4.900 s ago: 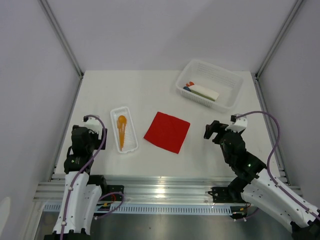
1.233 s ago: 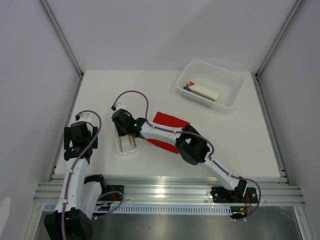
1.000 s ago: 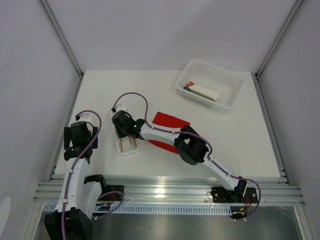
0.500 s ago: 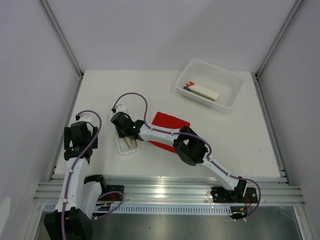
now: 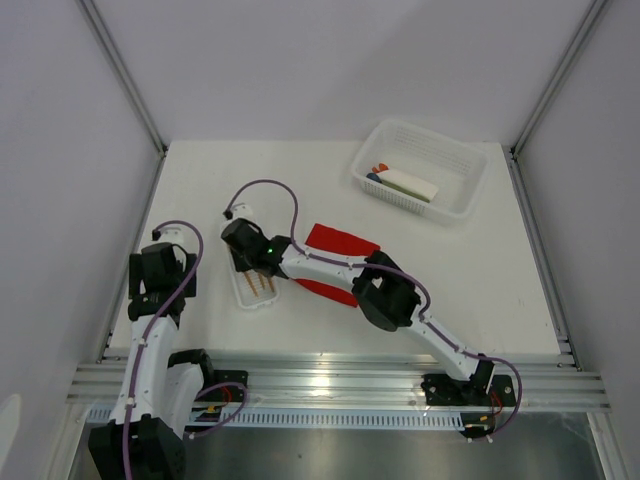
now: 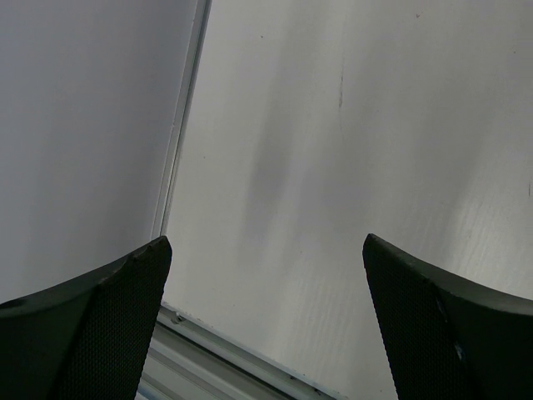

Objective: Place the utensils on the paper napkin and roll it up

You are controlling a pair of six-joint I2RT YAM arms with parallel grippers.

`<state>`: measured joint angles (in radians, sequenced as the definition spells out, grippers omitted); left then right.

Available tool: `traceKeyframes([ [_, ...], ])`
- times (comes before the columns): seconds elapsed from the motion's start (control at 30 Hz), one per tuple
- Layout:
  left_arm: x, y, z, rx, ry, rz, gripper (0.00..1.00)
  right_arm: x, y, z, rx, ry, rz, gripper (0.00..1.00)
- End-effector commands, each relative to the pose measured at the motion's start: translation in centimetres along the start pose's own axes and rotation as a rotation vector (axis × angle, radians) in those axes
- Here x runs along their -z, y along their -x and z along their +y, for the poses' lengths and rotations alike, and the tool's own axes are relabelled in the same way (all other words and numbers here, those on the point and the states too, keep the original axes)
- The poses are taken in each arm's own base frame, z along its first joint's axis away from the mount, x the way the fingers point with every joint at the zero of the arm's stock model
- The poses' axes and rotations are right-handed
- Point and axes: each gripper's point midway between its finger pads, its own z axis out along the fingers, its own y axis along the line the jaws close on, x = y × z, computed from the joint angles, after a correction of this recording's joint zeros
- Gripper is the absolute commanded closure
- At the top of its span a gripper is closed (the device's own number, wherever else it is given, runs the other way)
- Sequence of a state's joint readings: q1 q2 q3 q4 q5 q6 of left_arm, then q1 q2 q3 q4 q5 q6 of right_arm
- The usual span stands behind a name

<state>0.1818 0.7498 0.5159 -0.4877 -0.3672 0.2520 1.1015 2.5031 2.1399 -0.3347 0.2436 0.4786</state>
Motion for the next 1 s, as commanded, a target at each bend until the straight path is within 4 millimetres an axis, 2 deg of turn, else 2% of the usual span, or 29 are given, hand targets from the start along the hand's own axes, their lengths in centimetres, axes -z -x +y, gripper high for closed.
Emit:
traceKeyframes([
  [0.0,0.2,0.8,0.0,0.02,-0.012,-0.027,0.0,5.9,9.5,2.3,-0.076,0.069,-0.207,1.0],
  [0.17,0.5,0.9,-0.7,0.02,-0.06,-0.033,0.01,7.9,12.7,1.0,-0.046,0.07,-0.258,1.0],
  [0.2,0.4,0.8,-0.7,0.02,-0.058,-0.033,0.0,9.9,14.8,0.2,-0.064,0.084,-0.286,1.0],
  [0.23,0.5,0.9,-0.6,0.019,-0.056,-0.035,0.0,11.1,15.8,-0.2,-0.073,0.101,-0.305,1.0],
  [0.27,0.5,0.8,-0.7,0.018,-0.061,-0.037,0.01,10.7,13.9,-1.8,-0.047,0.1,-0.261,1.0],
  [0.3,0.6,0.9,-0.7,0.019,-0.061,-0.04,0.01,13.6,16.6,-2.7,-0.052,0.174,-0.31,1.0],
  [0.33,0.6,0.9,-0.8,0.016,-0.066,-0.041,0.0,13.0,14.0,-4.9,-0.033,0.157,-0.246,1.0],
  [0.4,0.5,0.9,-1.1,0.012,-0.083,-0.043,0.01,13.7,12.2,-8.2,0.033,0.104,-0.185,1.0],
  [0.43,0.6,0.8,-1.2,0.004,-0.091,-0.041,0.0,13.9,10.3,-11.4,0.036,0.036,-0.14,1.0],
  [0.5,0.6,0.8,-1.6,-0.004,-0.113,-0.041,0.01,14.2,7.5,-14.7,0.045,-0.029,-0.057,1.0],
  [0.53,1.0,1.8,-1.3,-0.002,-0.119,-0.061,0.01,14.9,7.2,-16.3,0.023,-0.051,-0.049,1.0],
  [0.57,1.2,1.5,-1.6,-0.013,-0.142,-0.034,0.0,14.6,4.5,-17.8,0.016,-0.072,0.004,1.0],
  [0.6,1.6,1.8,-2.6,-0.045,-0.211,-0.042,0.01,14.6,4.4,-18.2,0.019,-0.066,-0.014,1.0],
  [0.63,2.4,3.0,-2.8,-0.06,-0.256,-0.066,0.01,14.8,4.2,-19.0,0.019,-0.07,-0.021,1.0],
  [0.67,3.6,3.5,-3.2,-0.086,-0.315,-0.062,0.01,14.6,3.7,-19.5,0.022,-0.078,-0.017,1.0],
  [0.7,5.0,4.9,-4.4,-0.101,-0.424,-0.107,0.01,14.3,3.0,-19.9,0.03,-0.083,-0.01,1.0],
  [0.77,7.6,5.3,-6.1,-0.117,-0.573,-0.107,0.0,13.6,2.3,-20.3,0.025,-0.093,0.005,1.0],
  [0.8,9.5,6.2,-7.8,-0.175,-0.717,-0.175,0.0,13.3,2.4,-20.1,0.008,-0.089,0.001,1.0],
  [0.83,10.5,6.1,-8.9,-0.212,-0.775,-0.192,0.0,13.0,2.1,-20.2,0.001,-0.089,0.003,1.0],
  [0.87,10.8,6.1,-9.2,-0.229,-0.786,-0.207,0.0,12.5,1.8,-20.4,-0.008,-0.091,0.005,1.0],
  [0.97,9.6,6.0,-9.5,-0.218,-0.732,-0.248,0.01,11.1,1.6,-21.0,-0.045,-0.103,-0.005,1.0],
])
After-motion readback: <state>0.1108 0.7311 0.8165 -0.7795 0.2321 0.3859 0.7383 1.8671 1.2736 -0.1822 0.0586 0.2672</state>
